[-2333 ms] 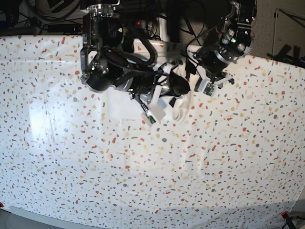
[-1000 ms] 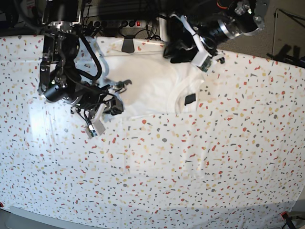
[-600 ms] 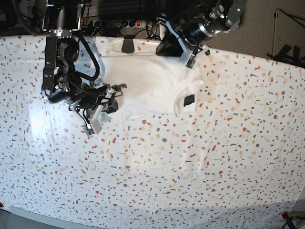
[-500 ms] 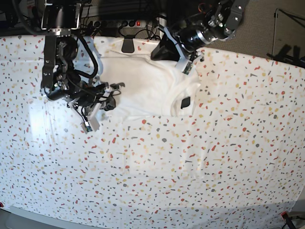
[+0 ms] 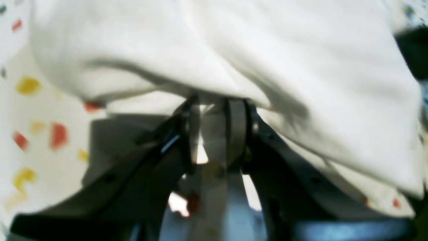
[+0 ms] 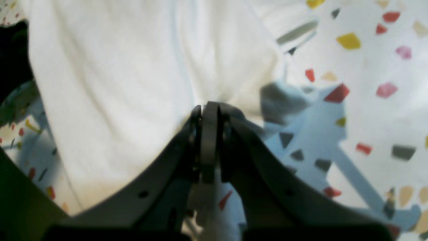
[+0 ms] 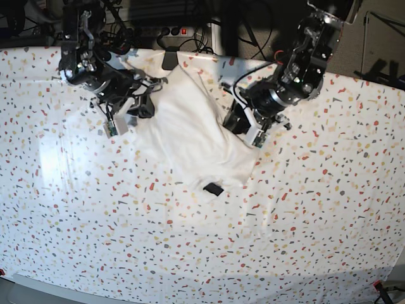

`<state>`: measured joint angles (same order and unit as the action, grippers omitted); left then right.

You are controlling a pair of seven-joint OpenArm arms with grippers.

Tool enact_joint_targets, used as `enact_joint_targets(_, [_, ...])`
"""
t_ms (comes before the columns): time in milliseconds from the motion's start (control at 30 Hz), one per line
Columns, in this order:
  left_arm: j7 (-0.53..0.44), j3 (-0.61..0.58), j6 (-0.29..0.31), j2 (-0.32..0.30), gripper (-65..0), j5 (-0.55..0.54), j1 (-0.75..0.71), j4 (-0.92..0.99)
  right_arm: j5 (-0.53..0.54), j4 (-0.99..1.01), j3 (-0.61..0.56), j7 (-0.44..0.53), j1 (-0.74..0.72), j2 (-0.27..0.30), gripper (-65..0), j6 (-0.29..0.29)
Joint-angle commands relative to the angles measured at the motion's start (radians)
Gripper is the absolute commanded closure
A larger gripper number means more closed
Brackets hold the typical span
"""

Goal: Fold the T-shirt properly

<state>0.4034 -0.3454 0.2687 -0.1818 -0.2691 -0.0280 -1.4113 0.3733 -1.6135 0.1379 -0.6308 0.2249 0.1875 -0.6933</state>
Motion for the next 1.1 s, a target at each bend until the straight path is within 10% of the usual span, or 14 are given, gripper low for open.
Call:
enact_joint_targets(0, [0.004,0.006,-0.022,-0.007,-13.7,0.015,0.032,0.007,0.002,-0.015,-0.001,-0.003,0.006,-0.015,0.0,-0.005])
enact_joint_targets(500, [-0.031,0.006,-0.022,-0.008,-13.7,0.008,0.216,0.075,-0.113,-0.030,-0.001,0.017,0.011,-0.279,0.0,-0.005])
enact_joint_targets(1067, [0.014,0.108,-0.023,-0.083,-13.7,0.040,-0.028,-0.372,-0.100,-0.483,0.238,-0.017,0.119,-0.293,0.0,-0.005])
